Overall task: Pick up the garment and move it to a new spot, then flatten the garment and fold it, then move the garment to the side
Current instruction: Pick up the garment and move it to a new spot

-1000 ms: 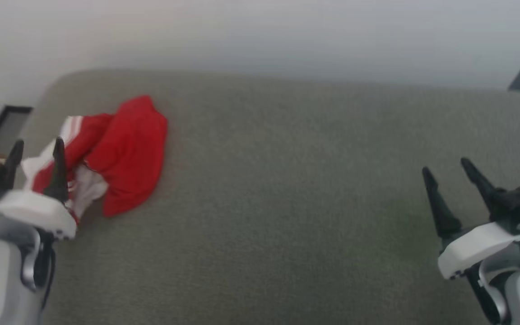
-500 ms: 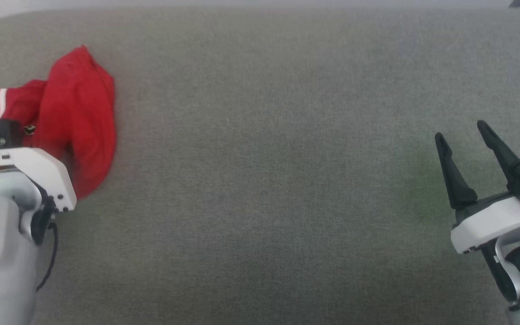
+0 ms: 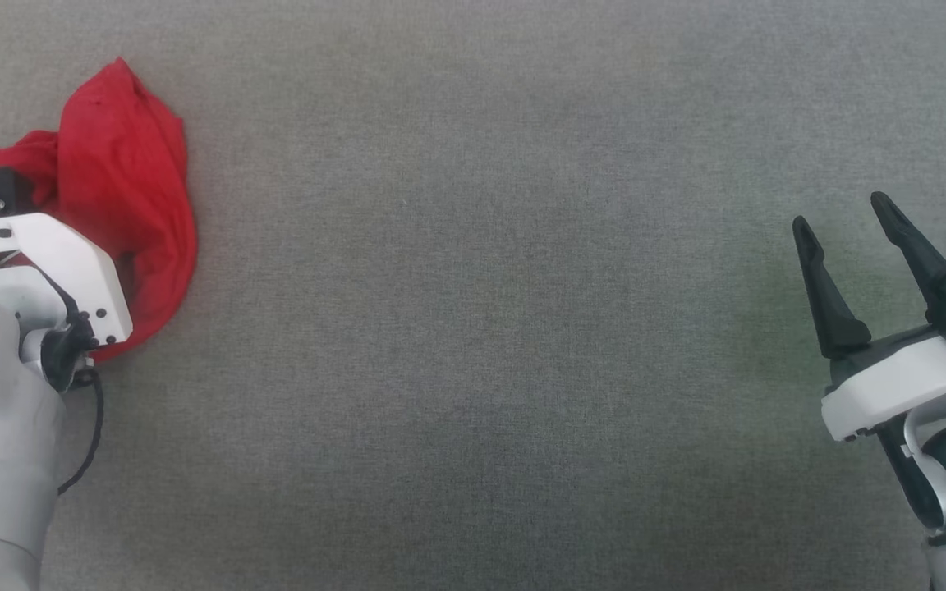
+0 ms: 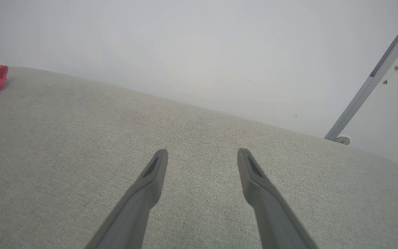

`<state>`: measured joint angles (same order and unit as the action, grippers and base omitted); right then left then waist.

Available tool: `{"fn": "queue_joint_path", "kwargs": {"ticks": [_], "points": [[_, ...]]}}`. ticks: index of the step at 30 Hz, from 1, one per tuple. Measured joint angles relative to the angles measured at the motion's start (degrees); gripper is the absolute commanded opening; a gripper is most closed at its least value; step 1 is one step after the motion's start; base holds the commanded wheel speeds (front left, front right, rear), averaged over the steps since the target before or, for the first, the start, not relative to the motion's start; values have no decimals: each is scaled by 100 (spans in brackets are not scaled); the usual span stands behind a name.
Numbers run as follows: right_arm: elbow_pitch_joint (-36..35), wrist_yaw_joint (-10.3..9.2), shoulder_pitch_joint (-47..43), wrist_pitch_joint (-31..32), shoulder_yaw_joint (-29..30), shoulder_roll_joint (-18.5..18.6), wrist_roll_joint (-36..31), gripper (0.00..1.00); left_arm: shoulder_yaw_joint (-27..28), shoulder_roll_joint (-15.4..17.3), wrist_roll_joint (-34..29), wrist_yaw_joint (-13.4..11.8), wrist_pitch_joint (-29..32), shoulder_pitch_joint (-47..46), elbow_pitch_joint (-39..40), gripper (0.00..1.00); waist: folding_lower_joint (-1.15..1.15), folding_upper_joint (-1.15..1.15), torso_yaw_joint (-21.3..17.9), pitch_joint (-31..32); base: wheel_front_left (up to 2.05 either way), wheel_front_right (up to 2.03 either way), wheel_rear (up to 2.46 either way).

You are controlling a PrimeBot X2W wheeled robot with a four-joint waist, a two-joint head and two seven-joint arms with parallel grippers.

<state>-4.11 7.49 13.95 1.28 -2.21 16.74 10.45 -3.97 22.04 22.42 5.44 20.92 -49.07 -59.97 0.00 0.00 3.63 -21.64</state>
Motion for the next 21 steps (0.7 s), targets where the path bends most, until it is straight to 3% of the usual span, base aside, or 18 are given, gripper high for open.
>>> {"fn": "queue_joint_path", "kwargs": {"ticks": [1, 2, 3, 11, 21], "points": [[20, 0, 12, 0, 4, -5, 0, 100, -1, 1, 34, 4, -59, -24, -51, 49, 0, 0, 1, 17, 0, 0, 0], [38, 0, 13, -5, 9, -13, 0, 100, -5, 16, 33, -15, -132, -31, -100, 49, 0, 0, 2, 41, 0, 0, 0], [57, 0, 13, -19, 19, -27, 0, 100, -16, 37, 32, -27, -208, -37, -133, 0, 0, 0, 4, 69, 0, 0, 0], [258, 0, -97, -142, 121, -170, 5, 100, -73, 223, 19, -9, -681, -107, -242, 0, 0, 0, 54, 421, 0, 0, 0], [447, 0, -358, -313, 296, -437, -36, 100, -225, 498, -136, 30, -1281, -216, 512, 0, 0, 0, 156, 1084, 0, 0, 0]]}}
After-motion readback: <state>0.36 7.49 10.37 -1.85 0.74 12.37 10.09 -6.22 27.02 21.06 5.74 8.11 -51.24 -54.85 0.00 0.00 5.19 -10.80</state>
